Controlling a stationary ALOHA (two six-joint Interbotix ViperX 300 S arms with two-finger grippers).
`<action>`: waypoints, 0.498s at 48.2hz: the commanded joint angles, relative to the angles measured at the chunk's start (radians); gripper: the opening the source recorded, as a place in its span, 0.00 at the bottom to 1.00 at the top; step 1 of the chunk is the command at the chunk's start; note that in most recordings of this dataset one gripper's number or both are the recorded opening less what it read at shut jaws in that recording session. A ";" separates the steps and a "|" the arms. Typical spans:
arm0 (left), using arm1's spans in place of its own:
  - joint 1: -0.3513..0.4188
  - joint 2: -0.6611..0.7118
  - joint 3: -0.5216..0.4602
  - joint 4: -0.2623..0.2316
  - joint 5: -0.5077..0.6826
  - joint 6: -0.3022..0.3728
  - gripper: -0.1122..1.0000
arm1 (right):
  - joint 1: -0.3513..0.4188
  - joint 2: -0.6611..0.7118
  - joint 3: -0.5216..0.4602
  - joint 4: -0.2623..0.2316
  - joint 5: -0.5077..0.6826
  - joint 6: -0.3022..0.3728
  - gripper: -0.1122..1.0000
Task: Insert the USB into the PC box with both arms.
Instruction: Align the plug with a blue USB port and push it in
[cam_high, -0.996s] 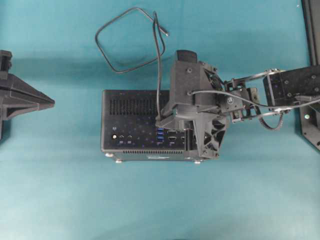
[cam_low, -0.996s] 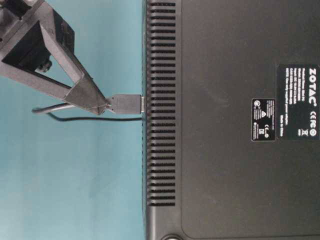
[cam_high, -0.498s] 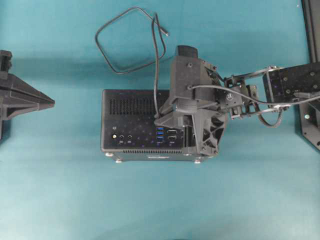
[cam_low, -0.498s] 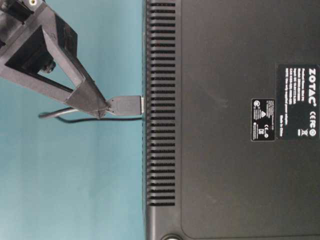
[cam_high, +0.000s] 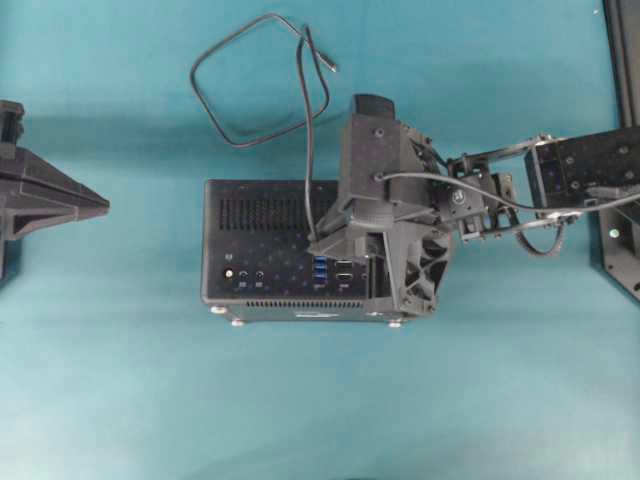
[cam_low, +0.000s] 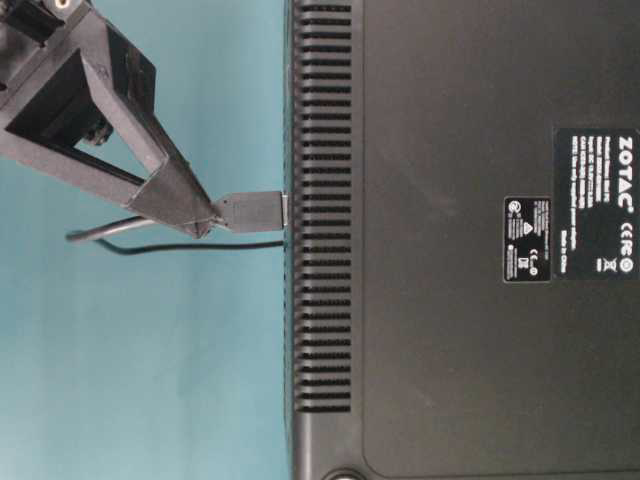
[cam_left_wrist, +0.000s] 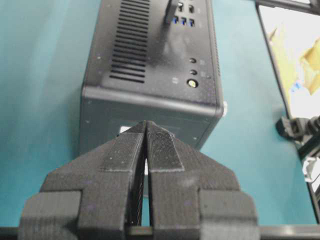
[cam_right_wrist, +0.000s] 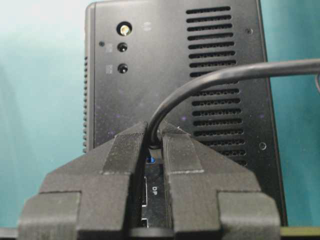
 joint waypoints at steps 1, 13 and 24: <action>0.000 0.003 -0.012 0.000 -0.005 -0.002 0.10 | 0.026 -0.002 -0.003 0.012 -0.003 0.002 0.16; -0.002 0.003 -0.014 0.002 -0.005 -0.002 0.10 | -0.012 -0.003 0.023 0.006 -0.003 -0.003 0.16; 0.000 0.003 -0.015 0.000 -0.005 -0.002 0.10 | -0.012 -0.006 0.055 0.011 -0.009 0.002 0.16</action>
